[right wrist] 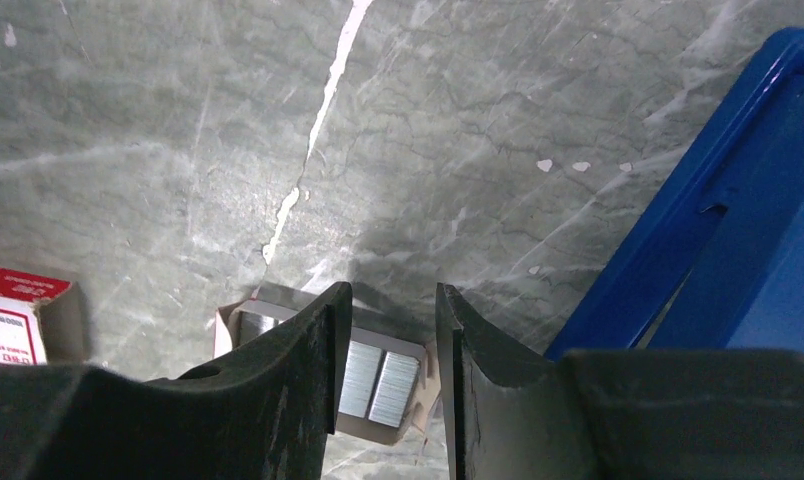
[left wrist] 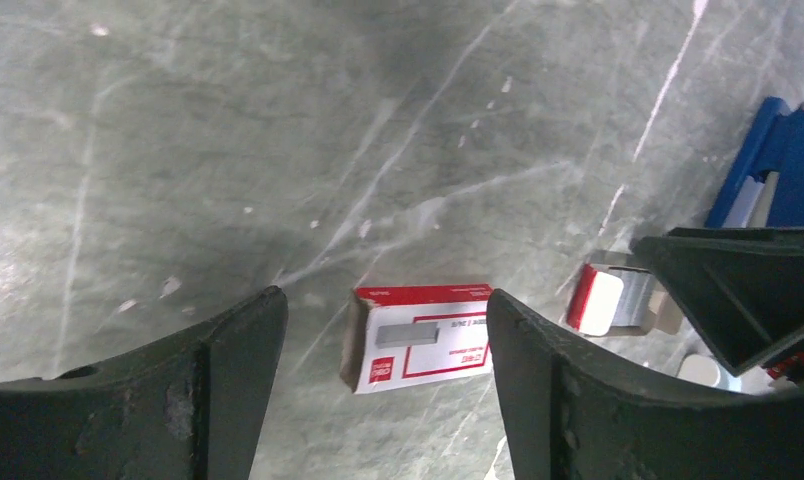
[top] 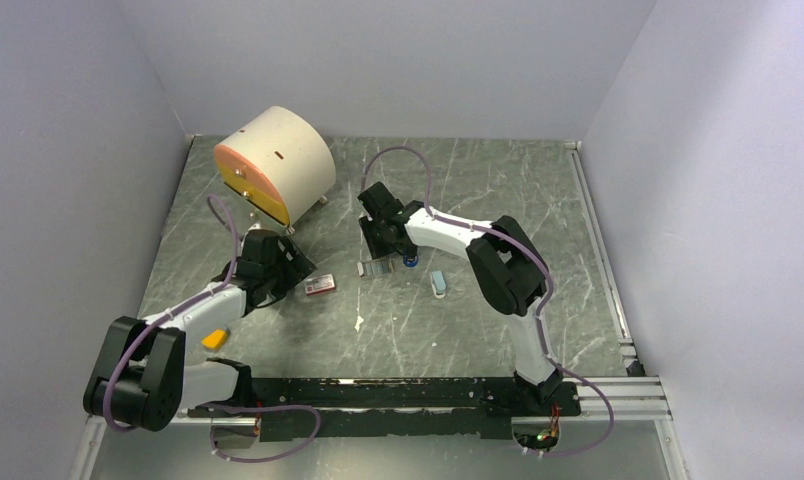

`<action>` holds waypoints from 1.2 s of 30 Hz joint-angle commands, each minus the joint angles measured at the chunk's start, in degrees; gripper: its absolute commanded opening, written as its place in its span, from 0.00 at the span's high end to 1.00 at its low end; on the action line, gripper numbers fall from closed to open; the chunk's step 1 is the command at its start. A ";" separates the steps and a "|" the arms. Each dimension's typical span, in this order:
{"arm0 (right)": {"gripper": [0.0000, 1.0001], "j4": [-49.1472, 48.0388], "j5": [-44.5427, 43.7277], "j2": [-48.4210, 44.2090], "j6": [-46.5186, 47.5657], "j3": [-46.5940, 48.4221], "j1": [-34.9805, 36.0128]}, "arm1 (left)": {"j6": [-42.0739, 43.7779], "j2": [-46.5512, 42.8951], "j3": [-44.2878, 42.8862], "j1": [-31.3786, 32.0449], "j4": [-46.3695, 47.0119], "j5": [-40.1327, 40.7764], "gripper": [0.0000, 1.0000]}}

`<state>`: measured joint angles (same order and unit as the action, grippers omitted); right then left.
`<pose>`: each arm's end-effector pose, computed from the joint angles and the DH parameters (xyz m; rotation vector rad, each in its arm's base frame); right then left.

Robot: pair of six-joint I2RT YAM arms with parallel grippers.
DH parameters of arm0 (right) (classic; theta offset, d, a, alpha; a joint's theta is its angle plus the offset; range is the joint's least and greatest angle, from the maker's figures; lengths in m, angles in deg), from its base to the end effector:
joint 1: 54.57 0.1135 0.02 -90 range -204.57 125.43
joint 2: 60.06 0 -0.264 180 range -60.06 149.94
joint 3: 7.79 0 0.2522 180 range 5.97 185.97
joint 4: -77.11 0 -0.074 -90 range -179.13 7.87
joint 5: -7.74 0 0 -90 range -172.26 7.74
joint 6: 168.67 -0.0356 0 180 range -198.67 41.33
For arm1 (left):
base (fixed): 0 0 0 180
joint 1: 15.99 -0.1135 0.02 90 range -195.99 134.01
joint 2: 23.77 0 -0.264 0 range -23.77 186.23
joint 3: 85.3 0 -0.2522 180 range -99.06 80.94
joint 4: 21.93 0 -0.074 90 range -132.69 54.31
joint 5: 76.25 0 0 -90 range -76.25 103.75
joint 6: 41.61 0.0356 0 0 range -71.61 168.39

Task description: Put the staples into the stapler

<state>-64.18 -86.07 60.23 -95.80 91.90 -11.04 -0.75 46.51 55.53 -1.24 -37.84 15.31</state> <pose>0.3244 0.3049 0.1585 -0.5776 2.5676 0.2891 0.2145 -0.0555 0.1515 -0.7363 2.3351 -0.4817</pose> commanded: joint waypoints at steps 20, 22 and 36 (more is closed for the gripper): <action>0.61 4.83 7.47 -5.92 -0.26 -9.52 1.81 | 9.12 4.50 1.66 -0.75 6.94 -17.42 0.50; 0.63 5.11 6.83 -7.03 -2.32 -10.91 1.91 | 9.17 4.19 2.07 -0.77 7.12 -17.67 0.51; 0.60 1.93 2.41 -11.84 -4.14 -11.17 2.00 | 7.70 0.02 0.89 -0.74 -0.29 -10.31 0.36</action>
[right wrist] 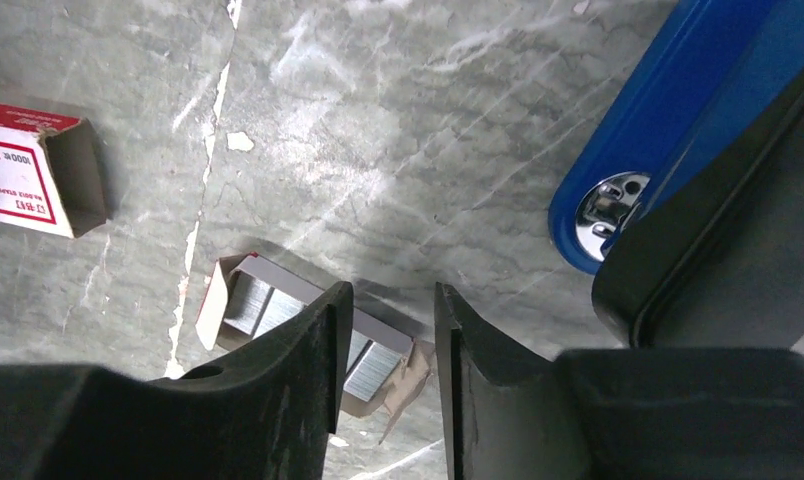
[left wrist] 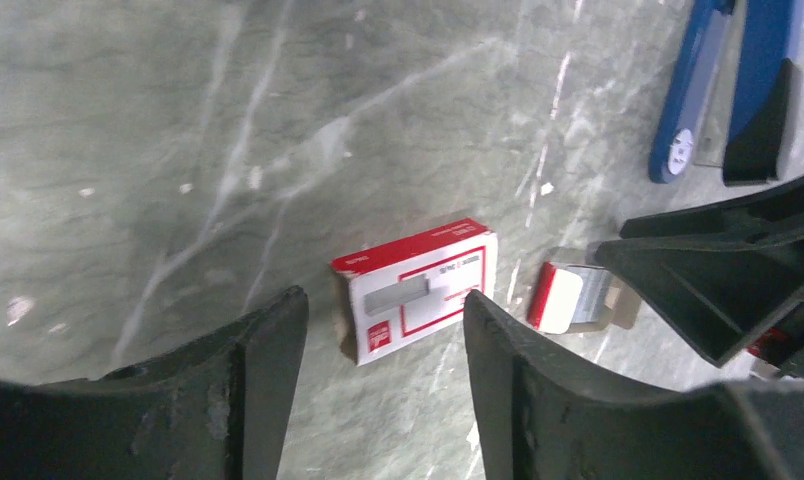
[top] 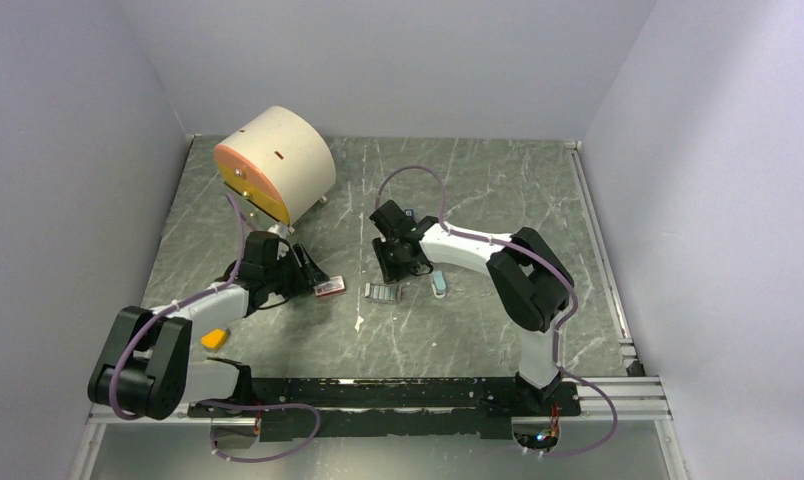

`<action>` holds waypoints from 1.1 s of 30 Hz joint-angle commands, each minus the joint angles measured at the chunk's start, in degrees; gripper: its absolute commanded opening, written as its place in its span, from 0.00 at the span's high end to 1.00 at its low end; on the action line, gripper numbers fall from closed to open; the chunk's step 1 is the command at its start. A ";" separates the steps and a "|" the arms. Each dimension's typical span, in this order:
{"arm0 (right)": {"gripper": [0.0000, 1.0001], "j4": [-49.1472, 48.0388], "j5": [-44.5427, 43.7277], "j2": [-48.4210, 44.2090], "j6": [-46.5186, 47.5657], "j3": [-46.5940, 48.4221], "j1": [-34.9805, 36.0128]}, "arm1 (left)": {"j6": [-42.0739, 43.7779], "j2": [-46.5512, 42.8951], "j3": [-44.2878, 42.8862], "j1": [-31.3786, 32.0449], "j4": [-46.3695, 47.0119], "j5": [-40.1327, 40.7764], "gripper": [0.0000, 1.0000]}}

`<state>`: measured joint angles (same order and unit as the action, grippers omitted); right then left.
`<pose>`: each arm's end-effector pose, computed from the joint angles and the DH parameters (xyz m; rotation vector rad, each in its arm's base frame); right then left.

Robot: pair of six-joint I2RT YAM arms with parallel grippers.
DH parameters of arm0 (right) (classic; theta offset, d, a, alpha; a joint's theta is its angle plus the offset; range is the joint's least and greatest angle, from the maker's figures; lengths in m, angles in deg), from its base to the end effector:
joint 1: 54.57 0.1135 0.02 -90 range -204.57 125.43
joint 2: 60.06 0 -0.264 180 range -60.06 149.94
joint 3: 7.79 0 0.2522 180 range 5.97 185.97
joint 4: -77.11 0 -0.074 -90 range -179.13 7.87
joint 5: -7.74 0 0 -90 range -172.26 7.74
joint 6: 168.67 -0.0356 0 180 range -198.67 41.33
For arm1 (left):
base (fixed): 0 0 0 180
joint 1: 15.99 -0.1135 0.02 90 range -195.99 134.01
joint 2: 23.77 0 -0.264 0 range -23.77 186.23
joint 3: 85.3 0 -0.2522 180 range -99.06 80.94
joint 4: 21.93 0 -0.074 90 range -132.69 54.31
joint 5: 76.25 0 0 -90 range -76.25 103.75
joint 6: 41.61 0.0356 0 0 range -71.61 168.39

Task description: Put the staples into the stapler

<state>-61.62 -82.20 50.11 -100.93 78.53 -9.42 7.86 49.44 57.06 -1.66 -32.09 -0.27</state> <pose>0.2735 0.2750 0.1599 -0.5482 2.7061 0.3392 0.2155 -0.0640 0.1418 -0.4387 2.4291 -0.7310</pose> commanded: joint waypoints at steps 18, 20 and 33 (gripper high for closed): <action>0.59 -5.89 3.50 8.88 -1.17 15.16 3.10 | -7.69 -17.87 2.50 -0.33 -15.13 13.93 0.28; 0.59 -6.15 2.47 7.27 -1.36 13.87 3.11 | -7.38 -17.82 2.07 -0.35 -15.02 13.67 0.29; 0.41 -5.53 -22.15 -26.45 2.64 -8.11 2.55 | 2.81 -35.10 -13.09 -0.26 -32.32 20.37 0.17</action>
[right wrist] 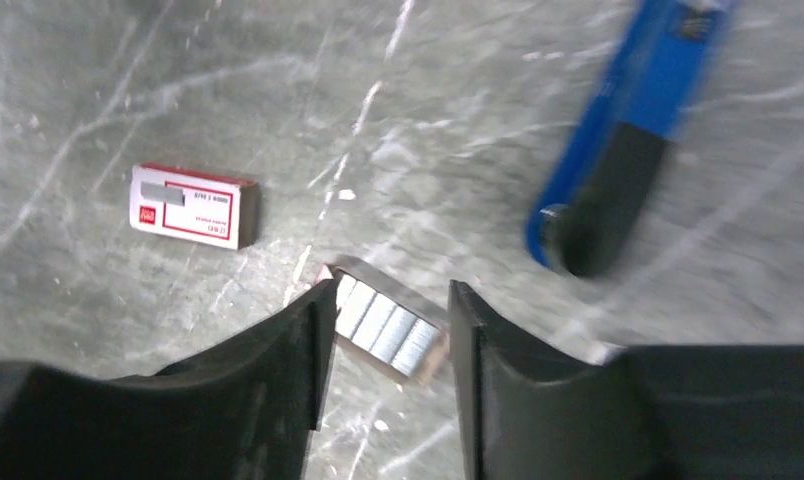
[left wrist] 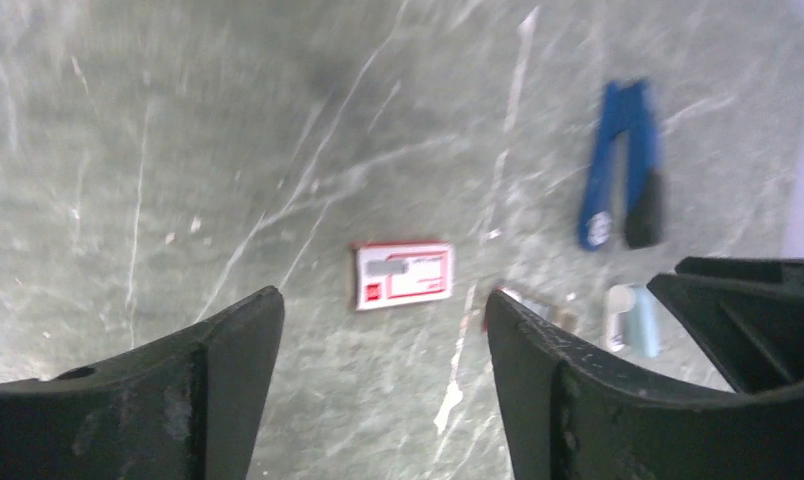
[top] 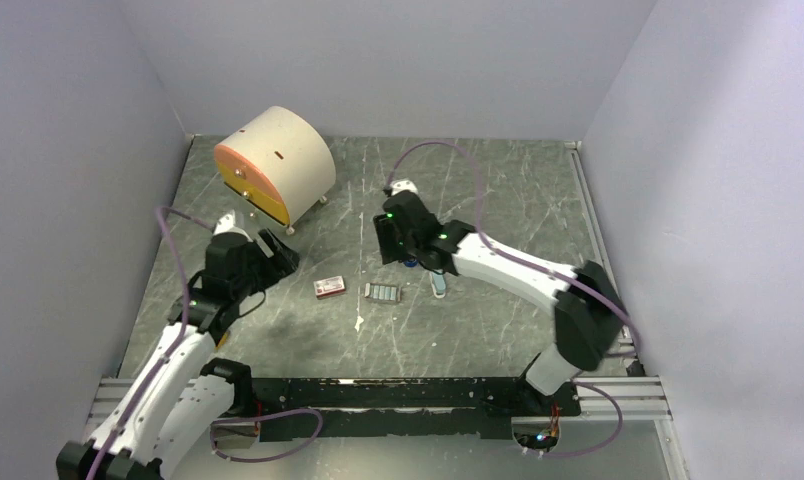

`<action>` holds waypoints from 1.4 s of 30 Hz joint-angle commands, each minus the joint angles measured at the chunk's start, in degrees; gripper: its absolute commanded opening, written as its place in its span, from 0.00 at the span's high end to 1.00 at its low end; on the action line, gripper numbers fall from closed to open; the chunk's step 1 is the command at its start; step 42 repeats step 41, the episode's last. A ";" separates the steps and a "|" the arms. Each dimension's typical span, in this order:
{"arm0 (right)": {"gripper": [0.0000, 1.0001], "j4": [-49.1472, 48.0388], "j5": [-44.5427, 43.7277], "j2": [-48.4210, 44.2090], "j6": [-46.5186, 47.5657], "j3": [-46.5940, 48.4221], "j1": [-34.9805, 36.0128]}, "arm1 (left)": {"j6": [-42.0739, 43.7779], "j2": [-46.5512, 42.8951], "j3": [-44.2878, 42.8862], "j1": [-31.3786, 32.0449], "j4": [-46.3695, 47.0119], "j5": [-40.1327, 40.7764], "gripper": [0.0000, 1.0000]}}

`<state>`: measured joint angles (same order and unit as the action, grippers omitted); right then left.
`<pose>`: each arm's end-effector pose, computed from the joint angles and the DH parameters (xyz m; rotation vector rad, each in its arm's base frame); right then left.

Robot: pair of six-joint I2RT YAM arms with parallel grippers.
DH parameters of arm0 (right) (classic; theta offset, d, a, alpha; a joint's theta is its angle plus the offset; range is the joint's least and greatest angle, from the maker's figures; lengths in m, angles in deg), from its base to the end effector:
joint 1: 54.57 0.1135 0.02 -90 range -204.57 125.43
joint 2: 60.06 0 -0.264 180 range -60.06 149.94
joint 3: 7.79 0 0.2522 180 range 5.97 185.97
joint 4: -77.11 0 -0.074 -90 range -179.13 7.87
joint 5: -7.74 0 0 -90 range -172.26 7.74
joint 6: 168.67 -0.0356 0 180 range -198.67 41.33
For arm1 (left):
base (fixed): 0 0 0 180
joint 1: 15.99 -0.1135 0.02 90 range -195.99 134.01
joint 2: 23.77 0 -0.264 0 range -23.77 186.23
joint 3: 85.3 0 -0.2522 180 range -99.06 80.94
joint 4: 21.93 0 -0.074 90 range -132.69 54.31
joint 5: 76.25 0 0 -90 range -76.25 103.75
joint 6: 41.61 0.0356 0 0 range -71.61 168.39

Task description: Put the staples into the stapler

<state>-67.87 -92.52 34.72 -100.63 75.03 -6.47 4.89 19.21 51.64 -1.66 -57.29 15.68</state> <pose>0.2472 0.2660 0.2446 -0.4608 2.3609 0.3671 0.1636 -0.0405 0.2305 -0.5821 2.1596 -0.5266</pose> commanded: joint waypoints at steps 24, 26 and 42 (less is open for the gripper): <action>0.00 15.64 -47.34 -59.58 7.37 -2.54 -0.46 | 26.19 -7.77 -38.71 -0.27 -25.85 16.62 0.03; 0.00 16.26 -46.80 -59.77 6.93 -2.31 -0.49 | 25.98 -7.90 -38.74 -0.26 -25.94 16.53 0.03; 0.00 22.53 -49.26 -56.74 2.21 -0.15 -0.50 | 24.53 -8.61 -38.38 -0.26 -26.48 17.02 0.03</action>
